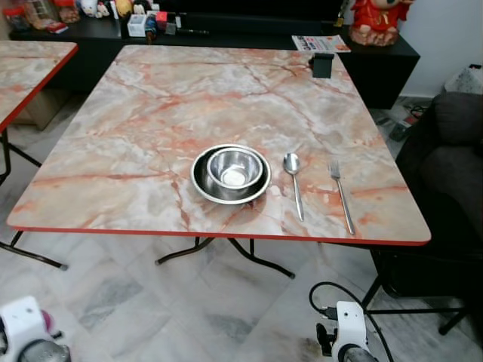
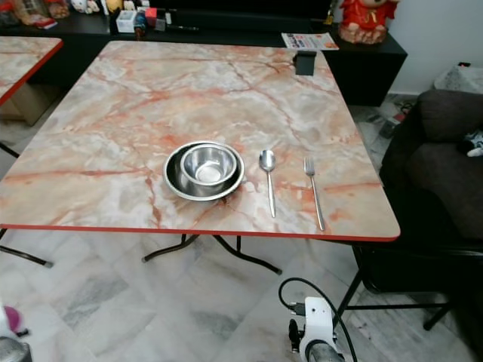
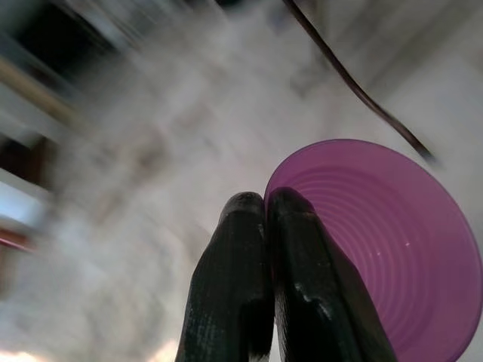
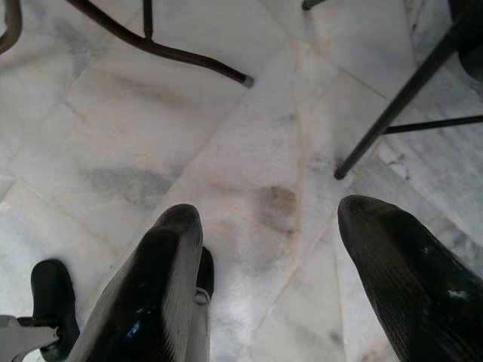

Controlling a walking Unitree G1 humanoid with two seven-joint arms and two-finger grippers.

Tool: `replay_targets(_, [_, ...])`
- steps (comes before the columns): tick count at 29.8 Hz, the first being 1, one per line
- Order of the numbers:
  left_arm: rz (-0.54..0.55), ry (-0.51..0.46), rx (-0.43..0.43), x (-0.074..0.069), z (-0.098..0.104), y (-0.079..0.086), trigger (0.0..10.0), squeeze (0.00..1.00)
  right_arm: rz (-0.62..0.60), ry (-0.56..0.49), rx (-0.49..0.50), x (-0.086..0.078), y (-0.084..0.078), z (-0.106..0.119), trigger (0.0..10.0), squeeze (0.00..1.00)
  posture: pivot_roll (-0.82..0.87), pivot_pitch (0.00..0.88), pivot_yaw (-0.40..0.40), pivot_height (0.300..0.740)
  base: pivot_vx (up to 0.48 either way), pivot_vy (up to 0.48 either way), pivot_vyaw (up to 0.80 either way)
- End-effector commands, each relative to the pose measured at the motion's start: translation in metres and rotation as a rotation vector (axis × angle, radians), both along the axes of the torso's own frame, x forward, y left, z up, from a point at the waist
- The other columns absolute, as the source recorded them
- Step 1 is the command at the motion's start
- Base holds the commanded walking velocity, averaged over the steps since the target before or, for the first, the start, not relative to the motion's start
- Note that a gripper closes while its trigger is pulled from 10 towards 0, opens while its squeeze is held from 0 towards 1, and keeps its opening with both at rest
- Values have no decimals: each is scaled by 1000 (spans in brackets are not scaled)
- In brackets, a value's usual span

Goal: Setting the table

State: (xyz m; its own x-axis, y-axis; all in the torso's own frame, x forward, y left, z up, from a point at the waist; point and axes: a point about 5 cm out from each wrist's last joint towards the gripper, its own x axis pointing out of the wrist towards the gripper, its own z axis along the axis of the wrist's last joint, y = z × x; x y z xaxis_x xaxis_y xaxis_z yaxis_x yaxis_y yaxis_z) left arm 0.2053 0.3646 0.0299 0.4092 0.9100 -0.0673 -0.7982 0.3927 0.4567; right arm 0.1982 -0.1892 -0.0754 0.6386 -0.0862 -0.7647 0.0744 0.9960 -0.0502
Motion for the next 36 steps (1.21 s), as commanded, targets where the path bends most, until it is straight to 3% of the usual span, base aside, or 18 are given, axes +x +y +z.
replay_targets(1, [10, -63, 135, 12, 25, 7, 10000, 0, 10, 12, -3, -2, 0, -1, 10000, 0, 70, 140, -46, 740, 0, 0, 0])
replay_targets(2, [10, -63, 135, 12, 25, 7, 10000, 0, 10, 12, -3, -2, 0, -1, 10000, 0, 70, 140, -46, 740, 0, 0, 0])
replay_targets(3, [25, -113, 247, 21, 49, 14, 10000, 0, 12, 11, -3, -1, 0, -1, 10000, 0, 69, 135, -46, 740, 0, 0, 0])
replay_targets(5, [31, -161, 342, 29, 70, 18, 10000, 0, 13, 9, -3, 0, 0, 0, 10000, 0, 68, 128, -43, 740, 0, 0, 0])
replay_targets(9, [-35, -298, 568, 54, 126, 8, 10000, 0, 14, 6, -4, 1, 0, 0, 10000, 0, 66, 121, -44, 740, 0, 0, 0])
replay_targets(11, [-165, -406, 581, 76, 152, -9, 10000, 0, 18, 6, -5, 1, 0, 1, 10000, 0, 69, 116, -44, 740, 0, 0, 0])
replay_targets(12, [-165, -406, 581, 76, 152, -9, 10000, 0, 18, 6, -5, 1, 0, 1, 10000, 0, 69, 116, -44, 740, 0, 0, 0])
replay_targets(14, [-362, -524, 522, 102, 177, -35, 10000, 0, 20, 6, -5, 2, 0, 1, 10000, 0, 57, 109, -39, 740, 0, 0, 0])
replay_targets(15, [-362, -524, 522, 102, 177, -35, 10000, 0, 20, 6, -5, 2, 0, 1, 10000, 0, 57, 109, -39, 740, 0, 0, 0])
replay_targets(16, [-472, -570, 427, 116, 182, -52, 10000, 0, 14, 4, -5, 2, 0, 1, 10000, 0, 52, 106, -36, 740, 0, 0, 0])
replay_targets(18, [-570, -607, 298, 128, 183, -66, 10000, 0, 13, 4, -5, 2, 0, 1, 10000, 0, 50, 103, -34, 740, 0, 0, 0])
replay_targets(21, [-695, -618, 128, 144, 182, -87, 10000, 0, 12, 4, -6, 1, 0, 1, 10000, 0, 40, 99, -32, 740, 0, 0, 0])
replay_targets(24, [-737, -606, 85, 149, 183, -96, 10000, 0, 10, 4, -6, 1, -1, 0, 10000, 0, 36, 100, -30, 740, 0, 0, 0])
replay_targets(25, [-828, -575, -48, 162, 188, -115, 10000, 0, 3, 7, -7, -1, -2, 0, 10000, 0, 27, 104, -28, 740, 0, 0, 0])
replay_targets(26, [-861, -569, -97, 167, 192, -122, 10000, 0, 0, 8, -8, -1, -3, 0, 10000, 0, 26, 108, -28, 740, 0, 0, 0])
replay_targets(30, [-1005, -575, -192, 176, 215, -141, 10000, 0, -14, 12, -10, -4, -5, -1, 10000, 0, 26, 121, -35, 740, 0, 0, 0])
replay_targets(32, [-1078, -522, -228, 181, 225, -150, 10000, 0, -15, 19, -12, -6, -7, -2, 10000, 0, 31, 127, -37, 740, 0, 0, 0])
replay_targets(36, [-1165, -418, -248, 185, 226, -162, 10000, 0, -17, 24, -11, -7, -7, -3, 10000, 0, 36, 127, -38, 740, 0, 0, 0])
